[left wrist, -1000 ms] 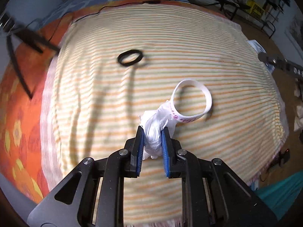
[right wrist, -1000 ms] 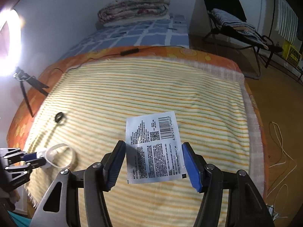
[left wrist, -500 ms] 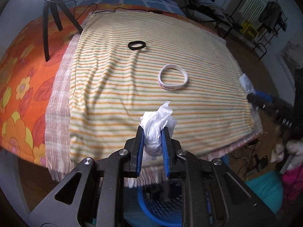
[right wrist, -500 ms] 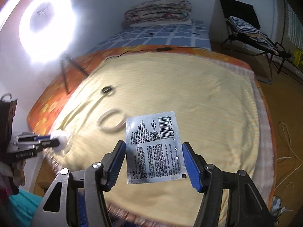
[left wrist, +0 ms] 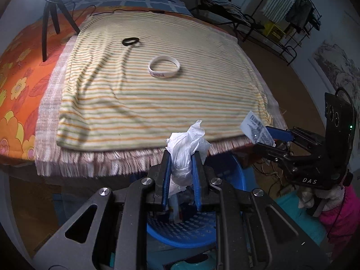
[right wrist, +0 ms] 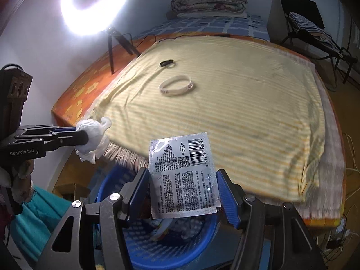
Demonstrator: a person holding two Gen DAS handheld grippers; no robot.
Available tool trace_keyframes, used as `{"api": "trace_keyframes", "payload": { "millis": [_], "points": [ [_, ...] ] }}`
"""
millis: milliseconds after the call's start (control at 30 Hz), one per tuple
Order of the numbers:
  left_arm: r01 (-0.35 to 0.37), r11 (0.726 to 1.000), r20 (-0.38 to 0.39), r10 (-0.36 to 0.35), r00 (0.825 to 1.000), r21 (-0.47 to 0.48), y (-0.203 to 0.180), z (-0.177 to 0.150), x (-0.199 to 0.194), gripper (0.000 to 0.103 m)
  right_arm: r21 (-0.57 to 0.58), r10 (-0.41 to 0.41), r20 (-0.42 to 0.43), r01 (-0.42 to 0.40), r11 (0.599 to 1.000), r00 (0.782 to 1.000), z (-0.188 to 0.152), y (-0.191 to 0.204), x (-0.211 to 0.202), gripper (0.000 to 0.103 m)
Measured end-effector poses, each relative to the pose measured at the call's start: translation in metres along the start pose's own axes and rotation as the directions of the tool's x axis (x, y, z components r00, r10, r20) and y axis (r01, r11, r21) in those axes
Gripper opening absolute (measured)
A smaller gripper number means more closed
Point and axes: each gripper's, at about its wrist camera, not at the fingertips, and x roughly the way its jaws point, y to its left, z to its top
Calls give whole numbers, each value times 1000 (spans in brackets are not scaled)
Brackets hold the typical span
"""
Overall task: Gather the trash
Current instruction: 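Carry tissue and receipt down into the blue basket and open both tools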
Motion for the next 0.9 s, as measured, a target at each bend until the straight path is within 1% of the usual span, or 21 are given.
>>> {"api": "trace_keyframes", "payload": {
  "millis": [100,267,567,633,767,800,833,867,900],
  "points": [
    [8,1000,-11,-8,1000,19,-8,-11,4,16,-14,-5,-11,5,1000,1000,-12,6,-1,63],
    [3,999,-40,-1,999,53,-19,-28,15,16,-28,-6,-29,5,1000,1000,-29,11,2,64],
    [-20,996,-88,28,996,88,-20,-45,33,16,-45,-8,-60,6,999,998,-46,16,18,64],
    [-18,996,-96,26,995,85,-19,-46,36,22,-49,-10,-67,7,999,998,-48,16,21,64],
    [-28,996,-112,38,993,88,-17,-48,42,23,-53,-19,-72,15,998,997,-50,16,26,65],
    [-30,996,-117,40,992,89,-16,-48,43,24,-54,-19,-74,15,998,997,-51,16,27,67],
    [-30,996,-122,41,992,89,-16,-49,45,33,-54,-20,-76,16,998,997,-51,16,28,68],
    [-31,996,-124,42,991,89,-16,-50,45,39,-54,-21,-77,17,998,997,-52,15,29,71],
    [-33,995,-122,43,992,89,-15,-51,46,47,-54,-22,-80,18,998,997,-53,15,30,71]
  ]
}}
